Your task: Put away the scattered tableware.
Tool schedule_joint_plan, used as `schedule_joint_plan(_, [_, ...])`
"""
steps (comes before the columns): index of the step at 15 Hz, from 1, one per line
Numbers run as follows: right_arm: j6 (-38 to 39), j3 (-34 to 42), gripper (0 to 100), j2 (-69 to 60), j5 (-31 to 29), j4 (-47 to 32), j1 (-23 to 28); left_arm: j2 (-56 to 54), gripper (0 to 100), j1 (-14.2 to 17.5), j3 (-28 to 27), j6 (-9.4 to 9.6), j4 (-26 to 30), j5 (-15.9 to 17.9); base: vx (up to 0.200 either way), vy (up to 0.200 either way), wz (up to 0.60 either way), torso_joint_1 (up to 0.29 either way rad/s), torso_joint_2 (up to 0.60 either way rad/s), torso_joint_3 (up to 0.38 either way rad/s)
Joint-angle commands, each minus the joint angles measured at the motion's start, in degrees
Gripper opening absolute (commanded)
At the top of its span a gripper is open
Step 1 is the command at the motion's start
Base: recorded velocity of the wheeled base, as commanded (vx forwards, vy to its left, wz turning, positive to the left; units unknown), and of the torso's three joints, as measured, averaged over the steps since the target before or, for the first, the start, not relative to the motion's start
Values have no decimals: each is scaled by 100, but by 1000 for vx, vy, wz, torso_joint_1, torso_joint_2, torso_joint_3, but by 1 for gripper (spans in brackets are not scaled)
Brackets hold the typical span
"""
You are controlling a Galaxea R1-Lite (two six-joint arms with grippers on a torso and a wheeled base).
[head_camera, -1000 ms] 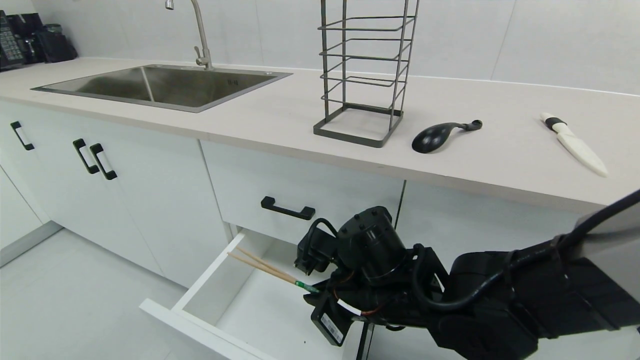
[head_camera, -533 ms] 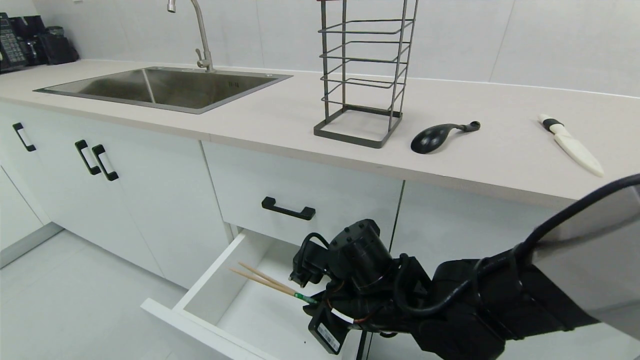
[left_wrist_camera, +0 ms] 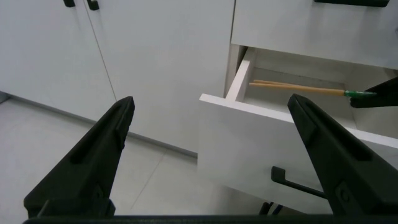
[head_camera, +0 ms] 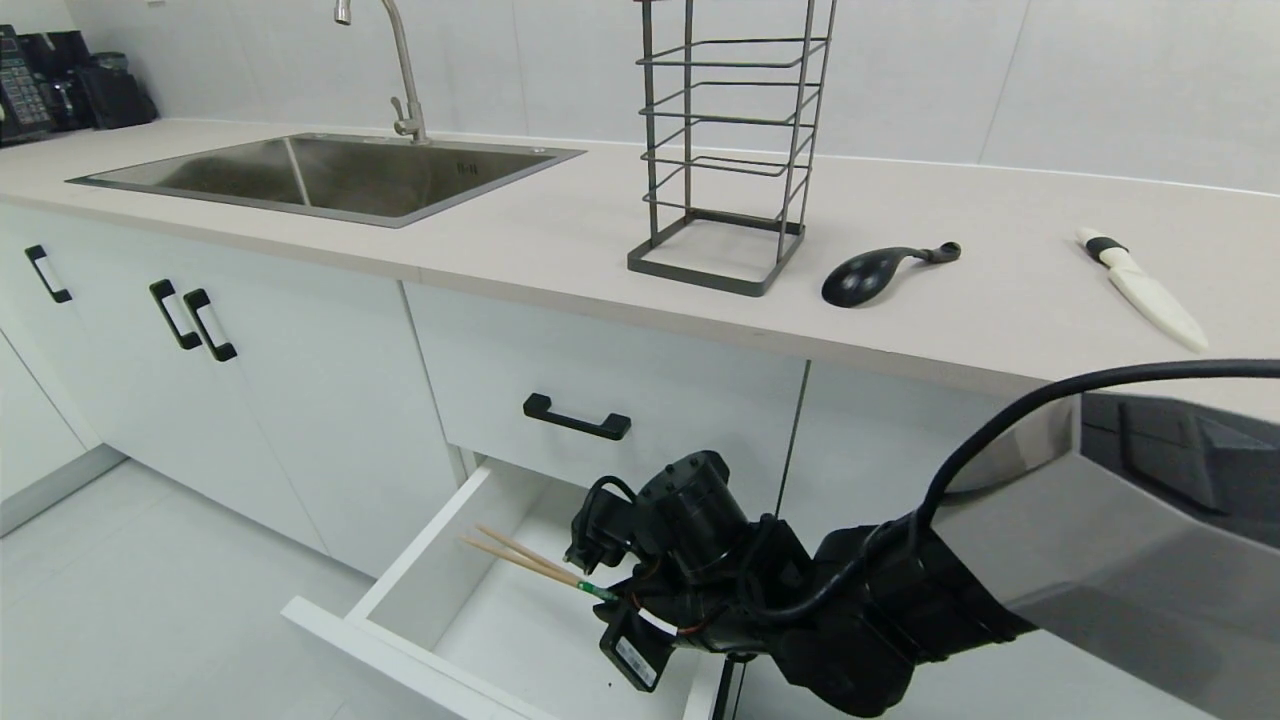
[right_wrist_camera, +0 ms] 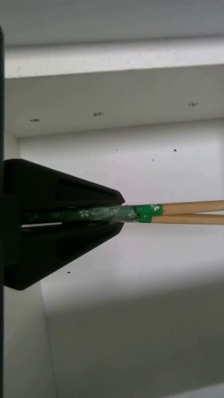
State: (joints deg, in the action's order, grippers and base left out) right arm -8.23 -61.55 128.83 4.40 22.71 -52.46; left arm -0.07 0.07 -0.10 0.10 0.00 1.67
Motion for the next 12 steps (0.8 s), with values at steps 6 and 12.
schedule_joint_plan(6, [-21, -542, 0, 608, -27, -21, 69, 7, 100, 1, 1, -1, 0, 0, 0, 0, 0, 0, 0, 0])
schedule_joint_plan(12, [-21, -859, 0, 933, -27, -21, 51, 7, 100, 1, 1, -1, 0, 0, 0, 0, 0, 0, 0, 0])
